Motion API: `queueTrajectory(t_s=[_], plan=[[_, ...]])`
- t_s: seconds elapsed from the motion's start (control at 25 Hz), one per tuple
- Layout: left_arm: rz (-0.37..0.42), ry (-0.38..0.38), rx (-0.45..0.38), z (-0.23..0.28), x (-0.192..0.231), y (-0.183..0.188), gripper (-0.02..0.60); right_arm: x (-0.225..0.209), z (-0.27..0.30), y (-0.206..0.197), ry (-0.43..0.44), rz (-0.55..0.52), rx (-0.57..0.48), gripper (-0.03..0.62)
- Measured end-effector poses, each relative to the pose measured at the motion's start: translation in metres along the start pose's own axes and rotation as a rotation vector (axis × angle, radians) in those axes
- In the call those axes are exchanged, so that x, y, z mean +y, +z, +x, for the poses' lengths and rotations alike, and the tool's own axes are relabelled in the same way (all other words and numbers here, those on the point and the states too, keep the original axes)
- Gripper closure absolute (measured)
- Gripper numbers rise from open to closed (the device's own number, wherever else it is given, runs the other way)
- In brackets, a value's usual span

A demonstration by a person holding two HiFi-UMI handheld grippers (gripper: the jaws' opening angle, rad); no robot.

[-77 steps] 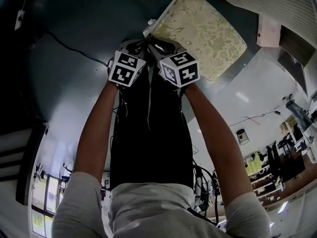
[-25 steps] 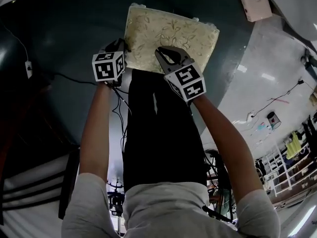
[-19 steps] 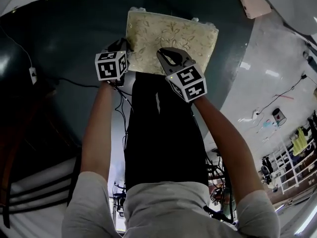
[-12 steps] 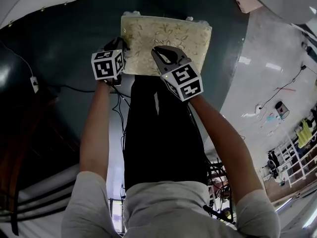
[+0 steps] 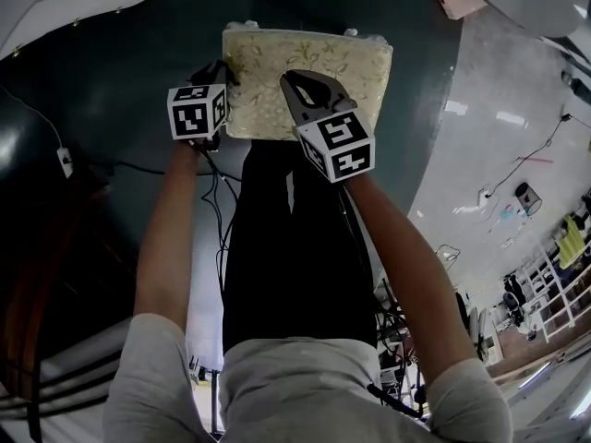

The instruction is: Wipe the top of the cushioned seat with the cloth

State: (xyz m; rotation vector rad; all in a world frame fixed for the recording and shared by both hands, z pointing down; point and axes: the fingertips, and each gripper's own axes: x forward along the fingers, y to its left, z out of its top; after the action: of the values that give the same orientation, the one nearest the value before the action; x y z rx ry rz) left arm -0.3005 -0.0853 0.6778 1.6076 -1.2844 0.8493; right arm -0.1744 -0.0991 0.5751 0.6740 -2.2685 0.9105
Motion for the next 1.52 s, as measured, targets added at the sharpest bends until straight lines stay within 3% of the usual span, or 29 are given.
queueTrajectory(t_s=[0.52,0.92,1.2,1.52], plan=[[0.134,-0.022,0.045,0.016,0.010,0.028,0.558,0.001,-0.008,0.005,-0.074,0.078,-0.051,0.566],[0.176,-0.019,0.070,0.026,0.015,0.046,0.560,-0.007,-0.026,-0.008,-0.143,0.155,-0.053,0.566],[0.436,-0.003,0.094,0.036,0.005,0.068,0.560,-0.014,-0.035,-0.010,-0.168,0.180,-0.066,0.566],[0.678,-0.049,0.147,0.047,-0.025,0.080,0.560,-0.027,-0.049,-0.018,-0.194,0.221,-0.088,0.566]])
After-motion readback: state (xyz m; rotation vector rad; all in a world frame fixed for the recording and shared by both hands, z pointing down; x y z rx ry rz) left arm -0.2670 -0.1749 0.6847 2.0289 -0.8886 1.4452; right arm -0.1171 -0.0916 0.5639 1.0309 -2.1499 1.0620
